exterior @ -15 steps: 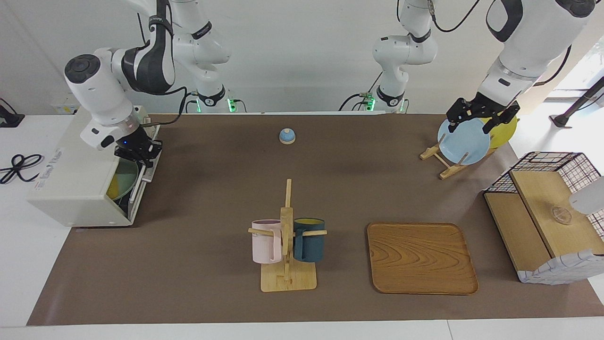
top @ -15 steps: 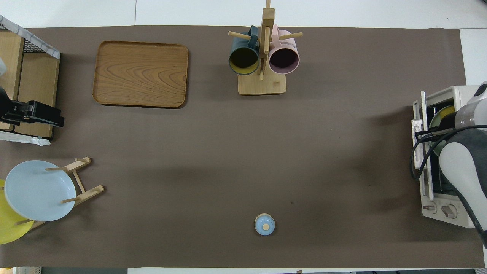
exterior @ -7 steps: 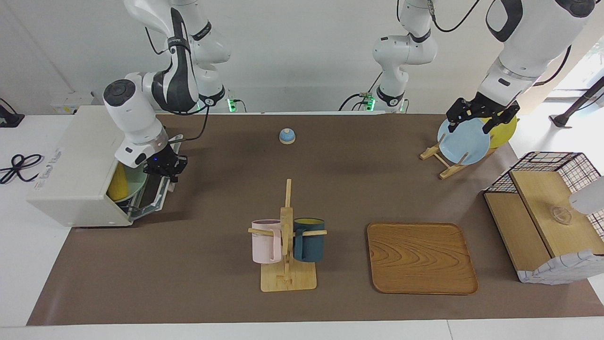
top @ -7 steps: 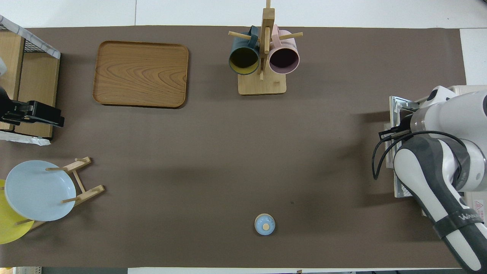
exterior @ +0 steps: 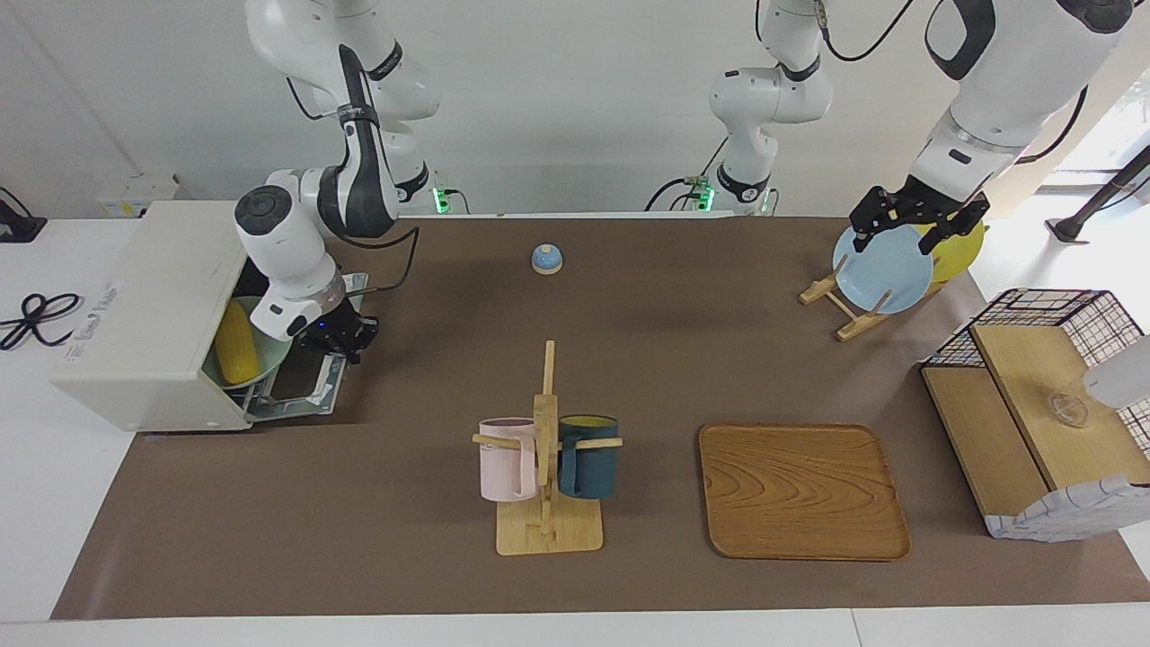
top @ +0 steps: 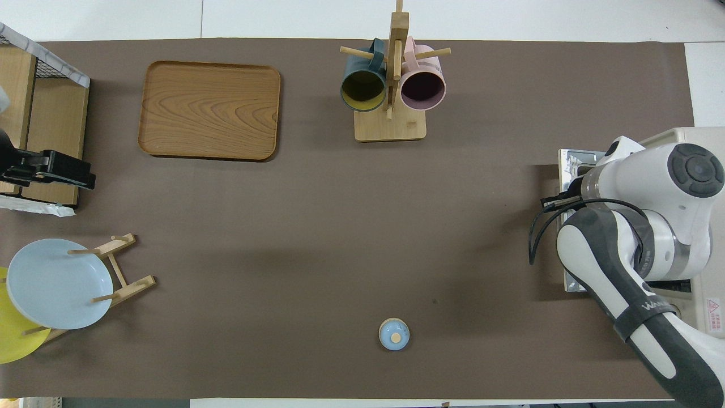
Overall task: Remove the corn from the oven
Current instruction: 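Pull the toaster oven door open with the right gripper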
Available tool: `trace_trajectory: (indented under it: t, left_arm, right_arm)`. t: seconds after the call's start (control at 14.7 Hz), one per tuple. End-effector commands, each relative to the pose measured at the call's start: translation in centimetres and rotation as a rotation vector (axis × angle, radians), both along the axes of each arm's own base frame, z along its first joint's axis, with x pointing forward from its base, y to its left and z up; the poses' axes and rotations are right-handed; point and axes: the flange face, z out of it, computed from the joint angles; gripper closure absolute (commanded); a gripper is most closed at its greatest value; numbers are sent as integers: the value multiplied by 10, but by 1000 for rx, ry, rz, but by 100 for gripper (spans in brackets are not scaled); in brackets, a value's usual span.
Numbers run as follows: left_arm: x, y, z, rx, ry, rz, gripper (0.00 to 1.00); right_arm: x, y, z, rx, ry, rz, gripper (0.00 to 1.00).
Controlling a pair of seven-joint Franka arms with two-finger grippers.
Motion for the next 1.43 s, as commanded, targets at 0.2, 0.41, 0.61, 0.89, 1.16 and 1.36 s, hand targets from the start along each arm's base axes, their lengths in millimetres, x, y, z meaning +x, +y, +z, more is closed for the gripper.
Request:
trace_trajectory:
  t: [0.2, 0.41, 0.61, 0.89, 1.16, 1.36]
  left_arm:
    - [-6, 4, 1, 8, -6, -3, 0]
    - [-6, 4, 1, 8, -6, -3, 0]
    - [-6, 4, 2, 8, -8, -3, 0]
    - [-6, 4, 2, 8, -8, -3, 0]
    - [-6, 4, 2, 8, -8, -3, 0]
    - [-6, 4, 2, 8, -8, -3, 0]
  right_arm:
    - [9, -30, -18, -32, -27, -57, 100]
    - [13, -20, -15, -24, -31, -82, 100]
    - [24, -15, 0, -22, -44, -95, 100]
    - [34, -10, 28, 2, -22, -108, 68]
    - [29, -11, 40, 9, -2, -99, 69]
    - [32, -24, 73, -1, 63, -83, 70]
